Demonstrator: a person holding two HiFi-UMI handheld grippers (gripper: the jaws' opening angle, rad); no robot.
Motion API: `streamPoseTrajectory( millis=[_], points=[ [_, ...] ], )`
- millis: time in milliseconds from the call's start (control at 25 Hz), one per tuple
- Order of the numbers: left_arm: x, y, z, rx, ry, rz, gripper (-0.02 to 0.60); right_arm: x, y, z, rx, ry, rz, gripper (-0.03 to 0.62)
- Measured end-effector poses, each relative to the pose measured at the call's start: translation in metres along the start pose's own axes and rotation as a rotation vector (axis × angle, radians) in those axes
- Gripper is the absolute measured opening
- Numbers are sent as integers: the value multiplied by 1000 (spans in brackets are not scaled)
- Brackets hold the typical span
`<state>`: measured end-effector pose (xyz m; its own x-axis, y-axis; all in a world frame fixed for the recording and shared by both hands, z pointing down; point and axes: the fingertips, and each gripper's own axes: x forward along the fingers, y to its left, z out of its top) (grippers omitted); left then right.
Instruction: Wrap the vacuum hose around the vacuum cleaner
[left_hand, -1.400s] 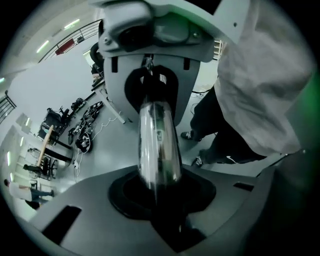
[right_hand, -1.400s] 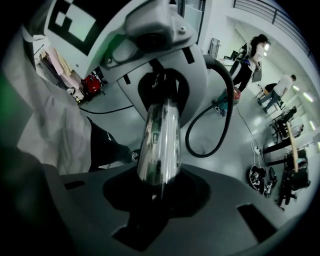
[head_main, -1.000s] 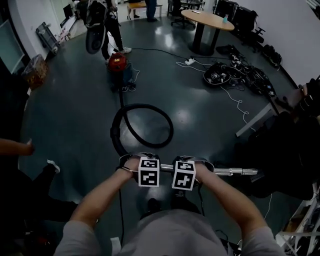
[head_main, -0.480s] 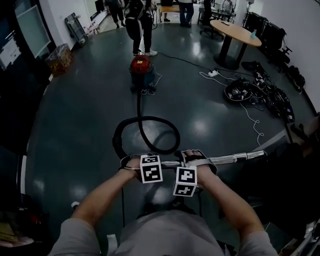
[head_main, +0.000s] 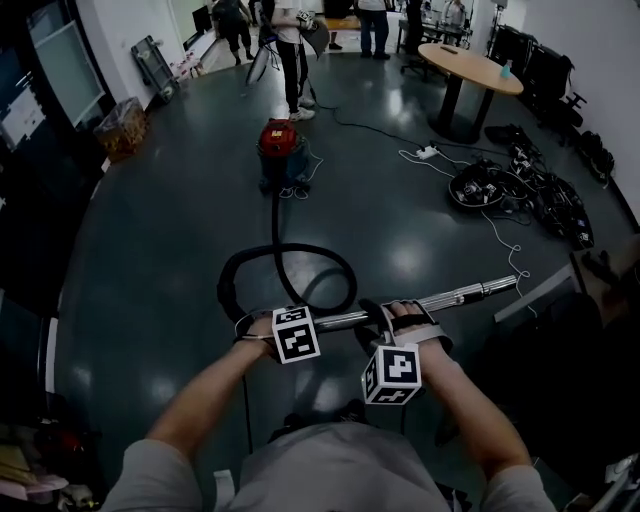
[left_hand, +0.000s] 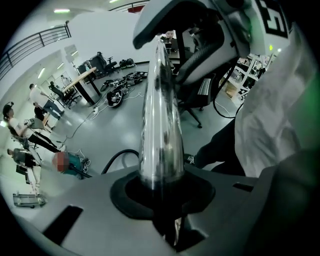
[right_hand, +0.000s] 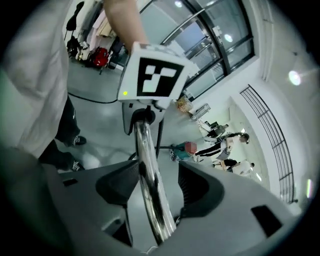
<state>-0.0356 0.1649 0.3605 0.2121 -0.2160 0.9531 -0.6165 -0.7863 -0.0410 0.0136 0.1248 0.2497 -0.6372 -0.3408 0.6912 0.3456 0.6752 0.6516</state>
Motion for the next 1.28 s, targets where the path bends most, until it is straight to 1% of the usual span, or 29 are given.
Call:
streamPoseTrajectory(
  millis=[120, 240, 320, 400, 480, 600, 720, 880, 1040, 1240, 1280],
  points=[
    [9, 0, -7, -14, 37, 3, 101, -17, -16, -8, 180, -87, -14, 236],
    [15, 4, -11, -46, 53, 2, 100, -25, -29, -19, 369, -163, 1, 236],
    [19, 7, -10, -73, 50, 5, 101, -23, -31, -26, 498, -200, 33, 236],
    [22, 7, -12, -103, 38, 3, 101, -19, -25, -28, 638, -226, 89, 236],
    [23, 8, -15, -134, 12, -3, 100, -14, -16, -26, 773, -253, 144, 236],
    [22, 22, -21, -194, -46, -9, 101, 1, -16, -21, 936, -288, 157, 236],
    [18, 49, -29, -247, -106, 0, 100, 21, -27, -12, 1083, -331, 158, 236],
    [3, 79, -46, -315, -185, 7, 101, 55, -47, 6, 1323, -394, 185, 236],
    [-15, 104, -56, -369, -262, -7, 101, 95, -73, 30, 1571, -493, 209, 236],
    [-29, 131, -76, -398, -322, -22, 101, 137, -108, 67, 1745, -597, 178, 238],
    [-31, 132, -81, -402, -328, -26, 101, 143, -114, 74, 1782, -618, 173, 254]
  ],
)
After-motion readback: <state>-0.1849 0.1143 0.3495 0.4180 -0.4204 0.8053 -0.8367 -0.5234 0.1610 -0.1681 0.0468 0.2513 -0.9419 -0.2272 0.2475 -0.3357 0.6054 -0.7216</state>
